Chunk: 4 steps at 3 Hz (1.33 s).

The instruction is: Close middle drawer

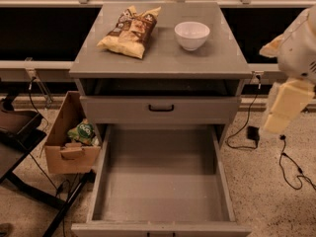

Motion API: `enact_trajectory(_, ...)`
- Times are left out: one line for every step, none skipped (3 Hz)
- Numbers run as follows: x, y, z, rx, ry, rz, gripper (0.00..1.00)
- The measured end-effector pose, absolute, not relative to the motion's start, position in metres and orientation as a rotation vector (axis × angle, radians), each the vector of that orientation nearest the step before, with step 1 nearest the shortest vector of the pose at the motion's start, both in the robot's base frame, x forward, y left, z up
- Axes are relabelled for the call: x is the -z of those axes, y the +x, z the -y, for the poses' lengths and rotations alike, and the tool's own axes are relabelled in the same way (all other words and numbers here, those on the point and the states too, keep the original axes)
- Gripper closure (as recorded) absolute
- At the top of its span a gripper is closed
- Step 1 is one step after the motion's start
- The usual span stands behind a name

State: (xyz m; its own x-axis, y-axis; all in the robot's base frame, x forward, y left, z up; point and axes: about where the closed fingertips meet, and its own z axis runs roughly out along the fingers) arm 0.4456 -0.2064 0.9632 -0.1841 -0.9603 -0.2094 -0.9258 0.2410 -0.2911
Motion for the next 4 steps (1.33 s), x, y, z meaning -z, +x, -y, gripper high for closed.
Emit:
enact_trajectory(-0.912,0.459,0.192,0.182,-1.728,-2.195,0.00)
enact_trajectory(-0.845,0.465,0.181,0.231,-1.744,-2.240,0.00)
enact_trajectory(-0.785,0.461,0.177,0.220,-1.754,-2.298,0.00)
enact_trajectory(-0.718,0.427,0.188,0.217,-1.763,-2.428,0.02)
